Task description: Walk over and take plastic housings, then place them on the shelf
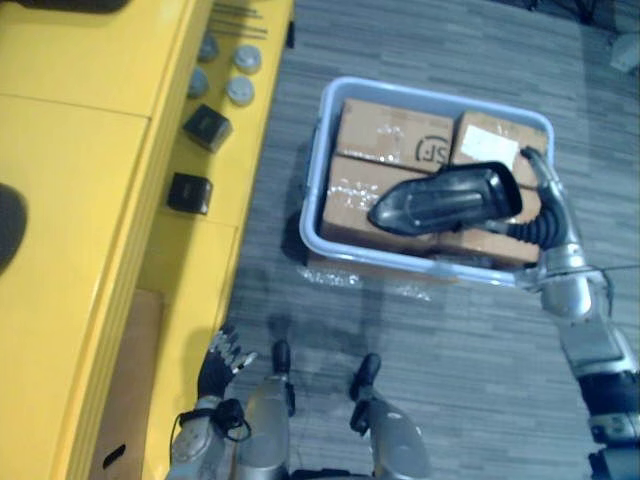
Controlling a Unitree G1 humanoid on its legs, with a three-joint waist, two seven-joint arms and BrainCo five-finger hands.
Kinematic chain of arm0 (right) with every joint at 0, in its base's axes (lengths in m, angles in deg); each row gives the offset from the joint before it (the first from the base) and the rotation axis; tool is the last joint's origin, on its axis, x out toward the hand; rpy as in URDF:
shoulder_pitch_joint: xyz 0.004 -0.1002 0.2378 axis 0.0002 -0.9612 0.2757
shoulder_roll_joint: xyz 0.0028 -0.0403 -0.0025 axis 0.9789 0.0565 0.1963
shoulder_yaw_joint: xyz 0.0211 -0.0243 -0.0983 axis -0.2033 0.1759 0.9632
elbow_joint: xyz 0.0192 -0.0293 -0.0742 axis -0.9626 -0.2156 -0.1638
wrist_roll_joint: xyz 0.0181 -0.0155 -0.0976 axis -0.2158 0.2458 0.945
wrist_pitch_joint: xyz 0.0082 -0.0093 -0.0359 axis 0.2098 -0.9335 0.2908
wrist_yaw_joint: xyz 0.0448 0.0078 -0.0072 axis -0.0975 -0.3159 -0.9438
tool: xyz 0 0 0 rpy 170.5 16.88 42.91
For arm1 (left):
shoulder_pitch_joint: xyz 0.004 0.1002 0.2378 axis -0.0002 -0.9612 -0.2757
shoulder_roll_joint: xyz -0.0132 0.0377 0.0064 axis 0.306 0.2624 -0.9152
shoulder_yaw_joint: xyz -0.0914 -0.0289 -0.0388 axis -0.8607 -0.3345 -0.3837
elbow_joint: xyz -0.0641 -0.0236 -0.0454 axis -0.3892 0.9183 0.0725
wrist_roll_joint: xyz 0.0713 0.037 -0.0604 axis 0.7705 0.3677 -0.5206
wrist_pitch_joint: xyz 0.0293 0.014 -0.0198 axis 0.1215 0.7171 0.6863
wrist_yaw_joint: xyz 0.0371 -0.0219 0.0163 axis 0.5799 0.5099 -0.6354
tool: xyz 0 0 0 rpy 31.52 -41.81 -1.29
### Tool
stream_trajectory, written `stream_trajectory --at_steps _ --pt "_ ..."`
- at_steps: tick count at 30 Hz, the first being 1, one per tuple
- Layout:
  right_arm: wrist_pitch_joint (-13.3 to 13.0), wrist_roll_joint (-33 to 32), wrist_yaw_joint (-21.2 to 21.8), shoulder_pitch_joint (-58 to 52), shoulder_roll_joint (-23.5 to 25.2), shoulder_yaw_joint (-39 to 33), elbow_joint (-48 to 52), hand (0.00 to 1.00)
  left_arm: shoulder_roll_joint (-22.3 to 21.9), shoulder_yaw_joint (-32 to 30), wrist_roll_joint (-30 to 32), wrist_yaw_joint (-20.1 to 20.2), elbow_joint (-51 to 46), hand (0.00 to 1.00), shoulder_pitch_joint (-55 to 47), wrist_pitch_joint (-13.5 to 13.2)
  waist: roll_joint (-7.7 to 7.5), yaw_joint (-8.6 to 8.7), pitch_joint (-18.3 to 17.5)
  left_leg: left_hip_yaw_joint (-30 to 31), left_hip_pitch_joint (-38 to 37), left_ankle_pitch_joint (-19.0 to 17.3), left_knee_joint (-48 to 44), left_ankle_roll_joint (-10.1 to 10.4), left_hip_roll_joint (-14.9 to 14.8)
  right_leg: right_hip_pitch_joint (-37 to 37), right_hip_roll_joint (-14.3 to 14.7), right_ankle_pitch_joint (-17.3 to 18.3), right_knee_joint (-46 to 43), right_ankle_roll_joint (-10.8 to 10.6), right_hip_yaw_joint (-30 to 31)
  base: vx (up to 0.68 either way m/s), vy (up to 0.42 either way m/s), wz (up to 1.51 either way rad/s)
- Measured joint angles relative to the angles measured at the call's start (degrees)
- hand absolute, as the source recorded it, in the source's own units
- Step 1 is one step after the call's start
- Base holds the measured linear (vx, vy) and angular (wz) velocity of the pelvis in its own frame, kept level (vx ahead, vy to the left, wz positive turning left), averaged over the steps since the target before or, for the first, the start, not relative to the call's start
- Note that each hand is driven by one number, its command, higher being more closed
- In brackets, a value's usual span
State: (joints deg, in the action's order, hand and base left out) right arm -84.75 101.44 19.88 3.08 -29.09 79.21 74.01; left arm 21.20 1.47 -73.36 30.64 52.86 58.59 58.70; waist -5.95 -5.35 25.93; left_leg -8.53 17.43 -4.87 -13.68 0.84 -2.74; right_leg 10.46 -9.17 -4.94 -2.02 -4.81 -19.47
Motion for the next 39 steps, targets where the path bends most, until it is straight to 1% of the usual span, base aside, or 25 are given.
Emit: stream_trajectory --at_steps 3,7,9,13,16,17,20,23,25,28,32,33,37,39 --pt "0.0 0.04 0.1 -0.12 0.15 0.16 0.0 0.0 1.53 -0.09 -0.01 -0.44 -0.02 0.0 0.0 -0.01 -0.1 -0.07 0.05 0.08 0.73 -0.32 -0.9 0.17 -0.27 0.33 0.25 0.02 -0.12 0.04 0.06 0.0 -0.003 0.01" --pt "0.0 0.15 0.01 0.46 0.13 1.12 -0.48 0.0 2.24 -0.11 -0.03 -1.19 0.16 0.0 -0.01 -0.06 -0.45 -0.13 0.22 0.14 2.35 -0.39 -1.65 0.07 -0.25 1.74 0.24 0.04 -0.19 0.07 0.53 -0.01 0.001 -0.02" --pt "0.05 0.31 -0.61 2.1 0.09 2.83 -3.09 0.0 2.64 -0.02 -0.03 -1.5 0.9 0.0 0.01 -0.12 -0.57 -0.1 0.35 0.17 2.94 -0.57 -2.27 0.04 -0.2 2.08 0.27 0.03 -0.22 0.08 0.55 0.0 0.0 0.0" --pt "0.1 1.26 -2.03 5.48 -0.36 3.69 -6.01 0.0 3.17 0.18 -0.03 -1.48 2.11 0.0 0.06 -0.57 -0.54 -0.19 0.39 0.36 4.8 -0.81 -3.08 -0.1 -0.08 3.48 0.26 -0.12 -0.28 0.26 0.5 0.0 0.0 0.0" --pt "0.65 1.34 -2.16 9.0 -1.85 5.53 -8.65 0.0 3.41 0.59 -0.04 -1.49 2.5 0.0 0.08 -0.6 0.03 -0.21 1.02 0.97 5.4 -0.84 -3.44 -0.16 0.14 3.59 0.17 -0.16 -0.27 0.27 0.28 0.01 0.017 0.1" --pt "0.68 1.41 -2.16 9.65 -2.75 5.73 -9.35 0.0 3.41 0.63 -0.07 -1.49 2.33 0.0 0.29 -0.6 0.48 -0.19 1.3 1.62 5.87 -0.83 -3.72 -0.16 0.24 3.61 0.18 -0.16 -0.26 0.26 -0.03 0.01 0.013 0.2" --pt "1.11 2.31 -2.2 12.04 -3.8 6.12 -11.83 0.0 3.42 0.63 -0.17 -1.56 2.41 0.0 0.31 -0.59 0.71 -0.51 1.44 1.96 6.91 -0.81 -3.96 -0.18 0.3 4.4 0.17 -0.17 -0.24 0.26 -0.47 0.0 0.004 0.08" --pt "2.51 2.36 -2.91 14.0 -5.47 7.97 -12.73 0.0 3.42 0.78 -0.39 -1.62 2.12 0.0 0.33 -0.57 1.18 -0.51 1.72 2.19 7.32 -0.81 -4.03 -0.18 0.44 4.66 0.09 -0.19 -0.24 0.24 -0.64 0.01 0.006 0.03" --pt "3.54 2.36 -3.16 15.52 -6.34 8.41 -14.26 0.0 3.4 1.17 -1.81 -1.65 2.2 0.0 0.33 -0.56 1.73 -0.58 2.05 2.39 7.83 -0.8 -4.19 -0.2 0.48 5.01 0.06 -0.23 -0.24 0.2 -0.74 0.01 0.008 0.04" --pt "4.42 2.43 -3.06 16.6 -7.12 9.71 -15.59 0.0 3.36 1.28 -1.9 -1.68 2.19 0.0 0.33 -0.58 2.24 -0.79 2.33 2.42 7.91 -0.79 -4.19 -0.21 0.5 5.13 0.06 -0.24 -0.25 0.2 -0.74 0.0 0.0 0.0" --pt "4.72 2.53 -2.77 17.16 -8.83 10.67 -17.01 0.0 3.34 2.39 -2.15 -1.74 2.19 0.0 0.45 -0.58 3.14 -0.93 2.69 2.83 8.72 -0.69 -4.38 -0.32 0.59 5.6 0.05 -0.24 -0.27 0.18 -1.01 0.0 0.001 0.04" --pt "4.72 2.79 -2.14 17.19 -9.31 10.74 -17.26 0.0 3.27 2.98 -2.35 -1.74 2.16 0.0 0.5 -0.58 3.51 -1.02 2.68 2.93 8.73 -0.66 -4.35 -0.37 0.65 5.58 0.02 -0.24 -0.27 0.18 -1.07 0.0 0.0 0.0" --pt "4.68 3.77 -1.19 17.57 -9.93 11.53 -18.0 0.0 2.95 3.06 -2.38 -1.72 2.16 0.0 0.52 -0.58 4.14 -1.09 2.77 3.01 8.73 -0.52 -4.22 -0.51 0.73 5.59 -0.03 -0.24 -0.27 0.18 -1.14 0.0 0.001 0.01" --pt "4.52 4.66 0.2 17.5 -10.1 12.22 -18.0 0.0 2.83 3.18 -2.4 -1.74 2.14 0.0 0.52 -0.59 4.54 -1.14 2.67 3.05 8.74 -0.36 -4.07 -0.55 0.8 5.62 -0.08 -0.24 -0.26 0.18 -1.18 0.0 0.0 0.0"
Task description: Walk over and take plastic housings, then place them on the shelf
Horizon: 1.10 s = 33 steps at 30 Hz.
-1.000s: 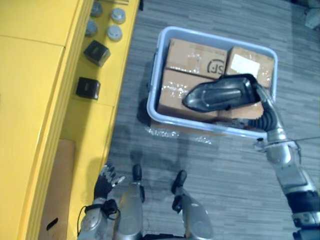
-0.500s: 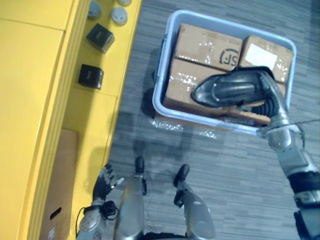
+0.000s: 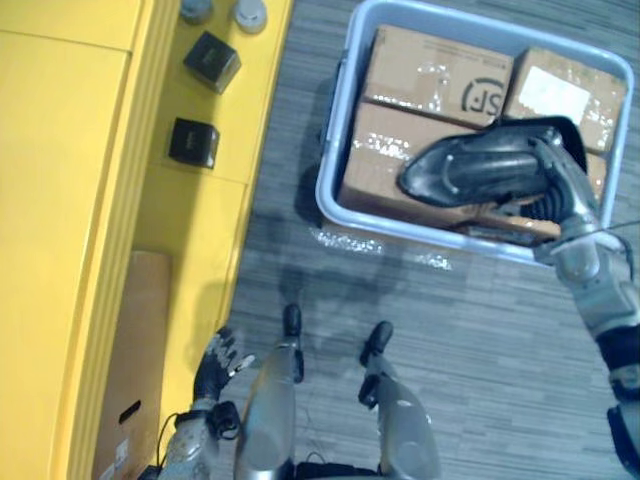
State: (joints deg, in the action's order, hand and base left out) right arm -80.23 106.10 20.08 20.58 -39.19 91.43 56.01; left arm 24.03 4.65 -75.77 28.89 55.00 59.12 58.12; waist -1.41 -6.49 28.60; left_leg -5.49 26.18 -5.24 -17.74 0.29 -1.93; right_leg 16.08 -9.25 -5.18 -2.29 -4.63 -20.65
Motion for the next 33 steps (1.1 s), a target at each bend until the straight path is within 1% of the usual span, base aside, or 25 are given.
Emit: stream_trajectory --at_steps 4,7,12,16,18,19,21,24,25,28,30,31,33 --pt "-0.36 0.26 1.53 -0.2 -0.01 0.46 -0.02 0.0 0.0 0.1 0.0 0.0 0.0 0.0 0.01 0.01 0.05 -0.11 0.0 0.09 0.06 0.29 0.37 0.06 0.09 0.19 -0.05 0.0 0.03 0.0 -0.09 0.0 0.0 0.0" --pt "-2.04 2.28 2.12 -0.91 -0.16 1.99 -0.02 0.0 0.0 0.11 -0.01 -0.04 0.0 0.0 0.14 0.01 0.06 -0.34 0.0 0.09 0.12 0.3 0.37 0.05 0.13 0.26 -0.08 0.0 0.03 -0.01 -0.09 0.0 0.0 0.0" --pt "-2.65 3.75 2.68 -1.79 -0.67 2.38 -0.17 0.0 0.02 0.15 0.0 -0.08 0.01 0.0 0.34 0.04 0.18 -0.58 -0.07 0.36 1.16 0.64 0.36 -0.1 0.41 1.11 -0.31 -0.1 0.03 -0.15 -0.52 0.0 0.004 0.04" --pt "-2.42 6.0 1.11 -1.65 -1.27 4.36 -1.8 0.0 0.04 0.28 -0.02 -0.17 0.05 0.0 1.09 0.1 0.35 -0.72 -0.15 0.77 1.44 0.86 0.36 -0.3 0.6 1.1 -0.62 -0.26 0.04 -0.16 -1.06 0.0 0.011 0.08" --pt "-1.48 6.94 -0.78 -0.89 -1.29 4.73 -2.68 0.0 0.07 0.5 -0.05 -0.2 0.21 0.0 1.81 0.08 0.62 -0.82 -0.3 0.93 1.96 1.02 0.36 -0.49 0.72 1.48 -0.82 -0.49 0.03 -0.13 -1.21 -0.02 0.016 0.04" --pt "-1.16 7.21 -1.06 -0.45 -1.3 4.73 -2.94 0.0 0.09 0.6 -0.06 -0.21 0.2 0.0 1.88 0.05 0.68 -0.83 -0.33 0.88 2.14 1.06 0.35 -0.52 0.75 1.73 -0.86 -0.65 0.01 -0.17 -1.19 -0.04 0.023 0.03" --pt "0.47 7.87 -2.21 0.56 -1.78 4.92 -3.64 0.0 0.23 1.8 -0.07 -0.22 0.55 0.0 1.96 0.04 1.3 -0.89 -0.67 0.88 2.95 1.33 0.34 -0.76 1.0 2.39 -1.12 -0.91 0.14 -0.36 -1.28 -0.04 0.026 0.02" --pt "3.74 9.04 -4.37 2.46 -2.71 7.0 -6.43 0.0 -0.06 2.61 -0.11 -0.2 2.5 0.0 2.22 -0.02 2.68 -1.17 -1.43 0.9 3.93 1.57 0.33 -1.06 1.5 3.23 -1.57 -1.17 0.09 -0.64 -1.36 -0.02 0.019 0.03" --pt "4.3 9.05 -4.82 2.97 -2.87 7.26 -7.2 0.0 -0.05 2.58 -0.16 -0.2 2.59 0.0 2.24 -0.04 2.96 -1.28 -1.58 0.89 4.15 1.62 0.34 -1.14 1.58 3.51 -1.66 -1.27 0.07 -0.69 -1.34 -0.02 0.028 0.04" --pt "7.39 10.23 -7.24 5.39 -4.12 7.49 -10.45 0.0 -0.05 2.93 -1.82 -0.13 3.0 0.0 3.13 -0.84 4.61 -2.13 -1.64 0.98 5.32 2.06 0.31 -1.42 1.85 4.58 -1.9 -1.71 0.09 -0.74 -1.41 -0.02 0.023 0.04" --pt "8.31 11.32 -7.8 6.84 -4.53 7.54 -11.8 0.0 -0.06 3.85 -2.02 -0.12 3.62 0.0 3.9 -1.21 5.43 -2.29 -1.72 1.32 5.8 2.35 0.38 -1.49 2.03 4.9 -2.0 -1.84 0.1 -0.82 -1.64 -0.02 0.012 0.08" --pt "9.2 11.44 -8.4 8.36 -4.59 8.02 -12.44 1.0 -0.07 4.55 -2.17 -0.05 3.89 0.0 4.34 -1.66 5.78 -2.27 -1.64 1.5 6.06 2.76 0.78 -1.5 2.18 5.23 -2.1 -1.99 0.19 -0.79 -1.84 -0.02 0.007 0.11" --pt "10.07 12.44 -8.4 10.1 -4.63 8.56 -13.18 1.0 -0.33 4.83 -2.19 0.18 4.15 0.0 4.57 -1.98 5.82 -2.28 -1.66 1.7 6.53 3.47 1.62 -1.45 2.45 6.0 -2.33 -2.1 0.18 -0.79 -2.15 -0.02 0.001 0.09"
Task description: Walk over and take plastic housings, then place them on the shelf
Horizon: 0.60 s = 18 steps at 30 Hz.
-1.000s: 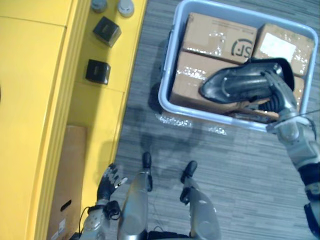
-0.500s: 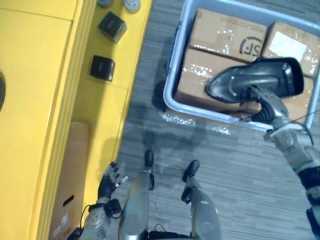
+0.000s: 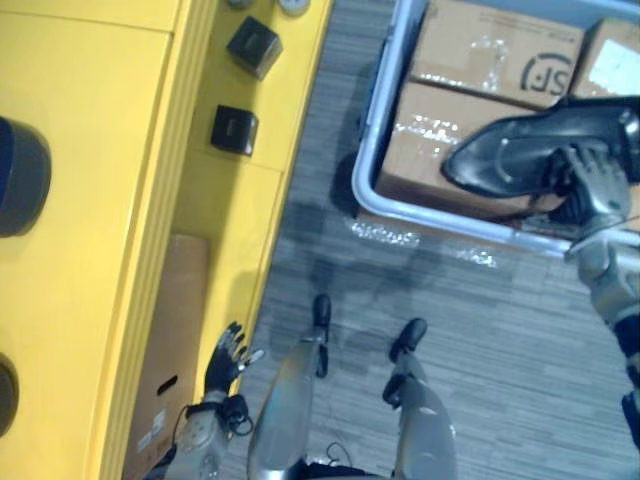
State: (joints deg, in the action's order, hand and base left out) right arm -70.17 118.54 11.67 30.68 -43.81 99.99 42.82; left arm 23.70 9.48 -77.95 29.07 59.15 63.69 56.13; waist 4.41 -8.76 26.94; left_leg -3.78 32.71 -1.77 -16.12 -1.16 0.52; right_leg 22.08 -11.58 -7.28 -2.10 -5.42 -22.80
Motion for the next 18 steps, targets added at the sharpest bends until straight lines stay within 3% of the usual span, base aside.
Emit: stream_trajectory --at_steps 7,18 --pt "1.38 1.11 0.5 3.43 -2.32 2.19 -0.45 1.0 -0.45 0.01 -0.12 0.15 0.43 0.0 0.13 -0.05 0.28 -0.04 0.12 0.13 0.51 0.46 0.43 -0.27 0.44 0.48 -0.43 -0.23 -0.04 0.13 -0.45 0.0 0.002 0.02" --pt "0.99 1.01 -0.61 5.04 -3.62 2.38 -0.39 1.0 -1.35 0.08 -0.15 0.06 0.41 0.0 0.22 -0.54 0.97 0.06 0.13 0.16 0.64 1.49 1.7 -0.08 0.48 1.1 -0.43 -0.51 0.03 0.36 -0.54 0.0 0.0 0.0"
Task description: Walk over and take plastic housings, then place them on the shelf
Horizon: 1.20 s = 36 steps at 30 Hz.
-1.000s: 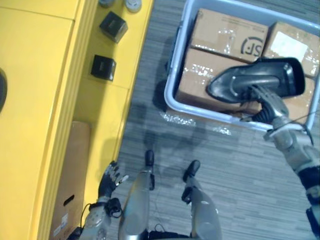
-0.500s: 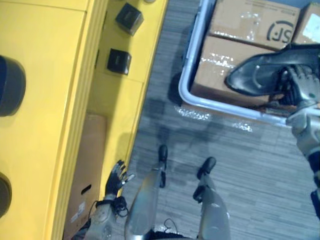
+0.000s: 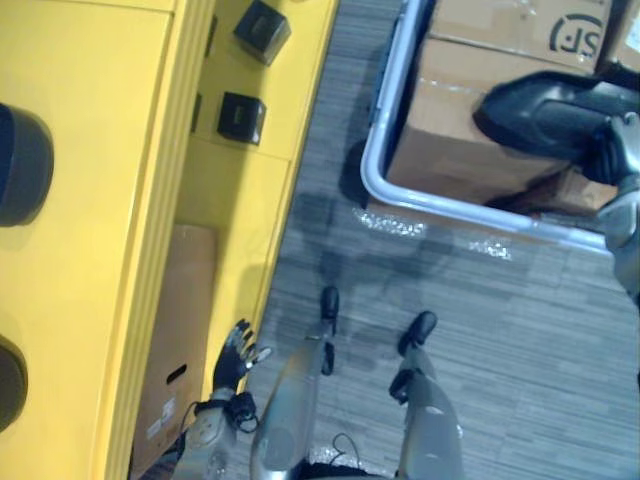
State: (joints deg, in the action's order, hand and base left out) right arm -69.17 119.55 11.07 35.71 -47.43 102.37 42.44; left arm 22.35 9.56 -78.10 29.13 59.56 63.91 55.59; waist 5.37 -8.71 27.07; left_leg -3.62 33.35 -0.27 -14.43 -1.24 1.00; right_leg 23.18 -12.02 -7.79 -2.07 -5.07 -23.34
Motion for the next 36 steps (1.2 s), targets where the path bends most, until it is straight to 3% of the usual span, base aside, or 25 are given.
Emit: stream_trajectory --at_steps 9,13,19,22,28,31,36 --pt "-3.34 -0.29 -6.24 -2.67 0.03 -0.22 -0.93 1.0 0.0 -0.16 0.02 0.01 -0.06 0.0 0.0 -1.14 0.0 -0.06 0.0 0.01 -0.58 0.03 0.01 0.02 -0.04 -0.52 0.03 -0.01 -0.01 0.0 0.04 0.0 0.0 0.0" --pt "-6.75 -2.61 -8.69 -5.41 1.68 -2.82 -0.2 1.0 -0.02 -0.24 0.05 0.03 -0.98 0.0 -0.02 -1.83 0.0 0.0 0.0 -0.04 -2.7 0.0 0.33 0.04 -0.1 -2.46 0.08 0.11 -0.03 0.18 0.02 0.0 -0.003 -0.01" --pt "-12.37 -8.04 -14.08 -10.42 8.4 -11.02 1.61 1.0 -0.05 -0.59 0.21 0.08 -4.34 0.0 -0.06 -1.91 -0.73 0.37 0.35 -0.32 -7.46 0.14 2.19 0.27 -0.28 -6.48 0.37 0.78 0.62 1.13 -0.13 0.0 -0.021 -0.04" --pt "-14.25 -11.26 -16.2 -14.2 13.95 -15.26 5.03 1.0 -0.03 -1.15 0.33 0.11 -7.05 0.0 -0.33 -1.86 -2.11 1.03 0.46 -0.22 -10.3 0.12 3.01 0.44 -0.6 -9.4 0.87 0.75 1.38 1.07 -0.24 0.04 -0.04 -0.01" --pt "-15.57 -12.83 -19.18 -24.33 28.96 -20.65 13.21 1.0 -0.04 -4.39 1.35 1.7 -10.37 0.0 -1.04 -0.17 -7.87 1.73 -2.76 -1.91 -16.35 -1.17 4.3 1.24 -1.37 -14.74 1.59 1.26 2.87 0.76 -0.05 0.06 -0.035 -0.13" --pt "-15.58 -13.64 -19.5 -31.27 35.42 -20.75 17.32 1.0 -0.09 -5.3 3.01 2.12 -10.98 0.0 -2.78 1.09 -10.0 2.5 -8.09 -2.93 -19.49 -2.95 4.13 1.42 -1.53 -17.67 1.57 2.68 2.84 0.57 0.1 0.11 -0.009 -0.12" --pt "-17.4 -15.34 -19.1 -38.15 41.26 -21.52 24.27 1.0 -2.29 -5.92 2.97 2.35 -12.14 0.0 -3.78 2.96 -10.22 3.17 -14.63 -5.04 -25.35 -4.81 5.43 1.49 -1.73 -21.92 1.5 2.89 3.19 0.53 0.22 0.1 0.008 -0.21"
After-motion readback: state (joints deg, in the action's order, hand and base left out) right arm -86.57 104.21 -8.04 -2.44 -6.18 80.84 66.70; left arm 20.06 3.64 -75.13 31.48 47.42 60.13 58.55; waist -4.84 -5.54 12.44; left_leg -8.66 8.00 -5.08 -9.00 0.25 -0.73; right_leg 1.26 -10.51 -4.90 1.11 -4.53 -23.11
